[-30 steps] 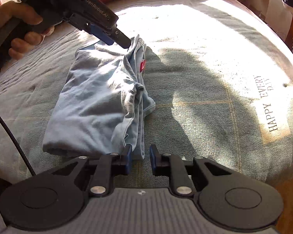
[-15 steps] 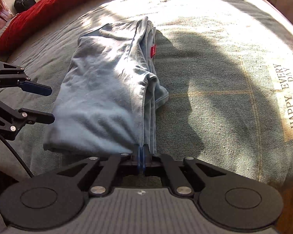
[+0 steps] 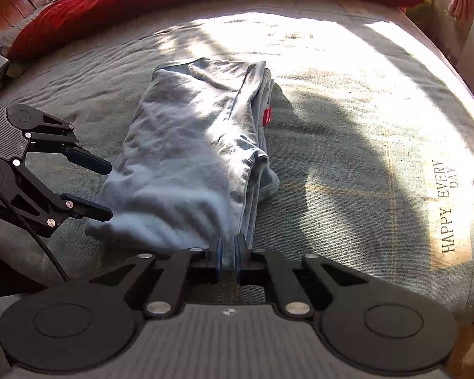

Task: Fold clothes
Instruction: 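Open both grippers and release the folded shirt onto the blanket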

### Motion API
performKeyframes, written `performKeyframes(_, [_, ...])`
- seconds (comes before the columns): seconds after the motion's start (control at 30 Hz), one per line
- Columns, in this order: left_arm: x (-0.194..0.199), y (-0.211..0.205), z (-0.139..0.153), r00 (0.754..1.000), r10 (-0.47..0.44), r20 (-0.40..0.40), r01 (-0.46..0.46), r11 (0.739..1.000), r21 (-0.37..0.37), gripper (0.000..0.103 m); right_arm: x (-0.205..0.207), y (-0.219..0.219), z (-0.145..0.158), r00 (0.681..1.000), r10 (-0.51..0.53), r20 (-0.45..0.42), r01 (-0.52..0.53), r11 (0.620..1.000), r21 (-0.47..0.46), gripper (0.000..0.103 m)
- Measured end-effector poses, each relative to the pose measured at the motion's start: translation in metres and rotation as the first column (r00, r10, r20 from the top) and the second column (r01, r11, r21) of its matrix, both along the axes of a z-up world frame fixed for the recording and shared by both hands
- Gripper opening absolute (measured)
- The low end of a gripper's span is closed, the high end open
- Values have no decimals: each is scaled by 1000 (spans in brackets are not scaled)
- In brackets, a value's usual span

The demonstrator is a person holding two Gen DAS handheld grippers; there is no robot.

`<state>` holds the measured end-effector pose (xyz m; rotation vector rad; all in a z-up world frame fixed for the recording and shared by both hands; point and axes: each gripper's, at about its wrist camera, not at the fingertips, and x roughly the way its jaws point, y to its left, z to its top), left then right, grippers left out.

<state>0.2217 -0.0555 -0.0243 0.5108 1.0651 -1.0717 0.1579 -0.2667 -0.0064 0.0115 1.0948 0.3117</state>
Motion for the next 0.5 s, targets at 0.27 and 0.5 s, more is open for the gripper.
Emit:
performKeyframes(0.27, [-11, -3, -11, 999, -49, -10, 49, 998, -33, 56, 24, 13, -46, 993, 93, -71, -95, 995, -29, 13])
performKeyframes(0.5, [15, 23, 6, 998, 18, 58, -21, 999, 47, 56, 29, -4, -14, 995, 101, -6, -101, 995, -9, 14])
